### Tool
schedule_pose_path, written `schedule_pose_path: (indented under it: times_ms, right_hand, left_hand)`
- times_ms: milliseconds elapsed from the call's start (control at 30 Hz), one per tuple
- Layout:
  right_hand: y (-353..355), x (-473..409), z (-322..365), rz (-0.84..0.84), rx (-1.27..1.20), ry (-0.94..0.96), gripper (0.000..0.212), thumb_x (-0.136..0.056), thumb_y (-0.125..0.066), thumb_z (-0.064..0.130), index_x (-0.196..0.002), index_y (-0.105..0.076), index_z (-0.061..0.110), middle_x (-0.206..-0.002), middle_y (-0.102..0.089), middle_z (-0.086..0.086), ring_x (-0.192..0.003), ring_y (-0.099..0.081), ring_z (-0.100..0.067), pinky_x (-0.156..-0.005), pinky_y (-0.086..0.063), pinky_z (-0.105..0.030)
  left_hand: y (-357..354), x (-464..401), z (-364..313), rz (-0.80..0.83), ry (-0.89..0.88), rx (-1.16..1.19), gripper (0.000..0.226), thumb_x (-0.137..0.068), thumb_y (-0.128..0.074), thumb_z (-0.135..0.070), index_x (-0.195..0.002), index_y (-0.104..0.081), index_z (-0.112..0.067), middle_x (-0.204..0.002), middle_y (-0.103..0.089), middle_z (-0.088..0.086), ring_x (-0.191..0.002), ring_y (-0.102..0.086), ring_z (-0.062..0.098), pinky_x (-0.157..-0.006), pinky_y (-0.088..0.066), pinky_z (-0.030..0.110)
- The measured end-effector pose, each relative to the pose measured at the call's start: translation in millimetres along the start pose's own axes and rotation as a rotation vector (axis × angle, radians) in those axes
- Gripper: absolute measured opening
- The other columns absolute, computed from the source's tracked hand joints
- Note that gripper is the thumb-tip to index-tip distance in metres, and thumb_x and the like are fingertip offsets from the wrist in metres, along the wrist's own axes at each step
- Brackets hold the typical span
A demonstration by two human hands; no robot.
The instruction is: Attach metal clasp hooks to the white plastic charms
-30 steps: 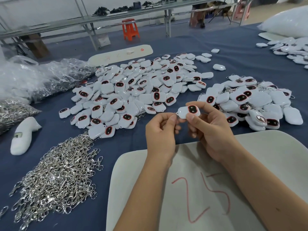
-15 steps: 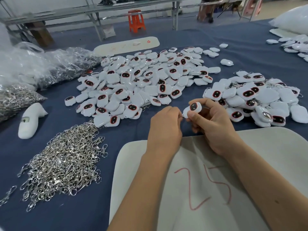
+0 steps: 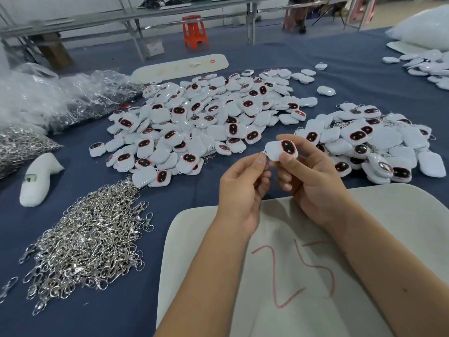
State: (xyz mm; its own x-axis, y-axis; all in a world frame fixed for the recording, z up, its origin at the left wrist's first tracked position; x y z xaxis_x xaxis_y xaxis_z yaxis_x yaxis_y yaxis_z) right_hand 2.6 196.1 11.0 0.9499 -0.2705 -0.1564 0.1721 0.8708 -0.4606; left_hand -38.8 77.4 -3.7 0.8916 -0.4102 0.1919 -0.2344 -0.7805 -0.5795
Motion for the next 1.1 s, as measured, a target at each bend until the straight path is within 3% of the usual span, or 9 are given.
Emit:
schedule_pose_path:
  times_ms: [133,267,333,433,567,800,900,1000,1100]
  right_hand:
    - [0.6,-0.2,-1.5,-0.059,0.051,-0.005,0.036,-0.086,-0.072,0.018,-0.121,-0.067,0.016,-0.076,-0.057,-0.006,-0.058,-0.048,-0.012,-0.051,-0.045,-0.022]
    - [0.3,0.4,-1.1,-0.08,0.066,0.0,0.036,-0.084,-0.073,0.019,-0.119,-0.065,0.014,-0.074,-0.064,-0.001,-0.058,-0.05,-0.011,-0.051,-0.045,-0.022]
    - [-0.5,1.1,-1.0,-0.072,0.078,0.011,0.035,-0.085,-0.073,0.018,-0.119,-0.065,0.014,-0.076,-0.066,-0.002,-0.058,-0.05,-0.011,-0.051,-0.045,-0.022]
    - [-0.7,2.6,0.1,-0.074,0.145,0.028,0.034,-0.084,-0.073,0.021,-0.117,-0.066,0.016,-0.078,-0.068,-0.006,-0.057,-0.05,-0.013,-0.051,-0.046,-0.024]
    - [-0.7,2.4,0.8,-0.065,0.13,0.035,0.033,-0.086,-0.073,0.02,-0.118,-0.066,0.015,-0.078,-0.067,-0.008,-0.058,-0.051,-0.013,-0.051,-0.047,-0.024]
    - [-0.7,1.9,-0.3,-0.042,0.163,0.04,0.026,-0.094,-0.072,0.01,-0.118,-0.067,0.017,-0.08,-0.067,-0.008,-0.058,-0.051,-0.014,-0.051,-0.047,-0.024]
    - [-1.1,1.6,-1.1,-0.057,0.165,0.032,0.026,-0.092,-0.07,0.013,-0.116,-0.068,0.022,-0.082,-0.069,-0.008,-0.058,-0.051,-0.014,-0.05,-0.047,-0.025]
    - [-0.9,1.6,-2.0,-0.075,0.182,0.021,0.027,-0.088,-0.07,0.017,-0.115,-0.07,0.025,-0.081,-0.069,-0.005,-0.057,-0.052,-0.013,-0.05,-0.047,-0.025]
    - [0.2,1.2,-3.1,-0.087,0.204,0.017,0.024,-0.088,-0.071,0.018,-0.11,-0.072,0.027,-0.075,-0.066,0.0,-0.056,-0.053,-0.012,-0.05,-0.048,-0.024]
  left_hand:
    - [2.3,-0.7,-2.2,-0.052,-0.084,-0.09,0.014,-0.099,-0.063,-0.004,-0.091,-0.073,-0.009,-0.078,-0.074,0.004,-0.069,-0.065,0.007,-0.066,-0.054,0.017]
    - [7.2,0.0,-26.4,-0.151,-0.396,-0.618,0.013,-0.097,-0.066,-0.007,-0.088,-0.074,-0.011,-0.075,-0.074,0.001,-0.065,-0.062,0.007,-0.068,-0.054,0.024]
    - [6.3,2.0,-35.1,-0.146,-0.495,-0.79,0.013,-0.095,-0.068,-0.008,-0.083,-0.073,-0.013,-0.067,-0.069,-0.007,-0.062,-0.06,0.004,-0.067,-0.05,0.02]
    - [3.6,5.9,-40.3,-0.137,-0.576,-0.935,0.019,-0.092,-0.069,-0.006,-0.077,-0.071,-0.018,-0.063,-0.064,-0.014,-0.063,-0.058,0.002,-0.062,-0.04,0.01]
    - [1.0,7.1,-39.1,-0.122,-0.601,-1.025,0.017,-0.09,-0.069,-0.005,-0.078,-0.071,-0.016,-0.065,-0.063,-0.014,-0.065,-0.056,0.004,-0.062,-0.037,0.011]
    - [-3.4,9.7,-40.0,-0.129,-0.731,-1.254,0.012,-0.092,-0.065,-0.007,-0.083,-0.069,-0.014,-0.08,-0.066,-0.004,-0.075,-0.058,0.016,-0.07,-0.048,0.037]
    - [-1.1,15.2,-44.5,-0.212,-0.778,-1.135,0.012,-0.091,-0.067,-0.006,-0.084,-0.071,-0.015,-0.08,-0.068,-0.007,-0.077,-0.061,0.01,-0.071,-0.048,0.026]
    - [9.2,6.4,-38.0,-0.213,-0.575,-0.723,0.015,-0.091,-0.069,-0.002,-0.085,-0.074,-0.015,-0.077,-0.073,-0.006,-0.074,-0.066,0.007,-0.072,-0.051,0.019]
    - [13.1,-0.2,-24.8,-0.182,-0.376,-0.362,0.02,-0.093,-0.066,0.004,-0.087,-0.076,-0.013,-0.077,-0.073,0.01,-0.07,-0.067,0.012,-0.067,-0.052,0.02]
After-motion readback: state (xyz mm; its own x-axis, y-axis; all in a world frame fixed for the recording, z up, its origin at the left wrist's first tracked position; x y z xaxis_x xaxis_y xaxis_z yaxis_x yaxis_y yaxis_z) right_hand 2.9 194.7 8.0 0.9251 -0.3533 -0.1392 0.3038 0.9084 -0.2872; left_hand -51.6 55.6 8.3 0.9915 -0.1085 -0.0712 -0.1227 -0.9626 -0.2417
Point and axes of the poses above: each hand's wrist, its own x-axis away from the middle knuckle, its own y-axis out of the back of the hand, z = x × y, the point moved 7 cm from there along -x, towards the middle knuckle
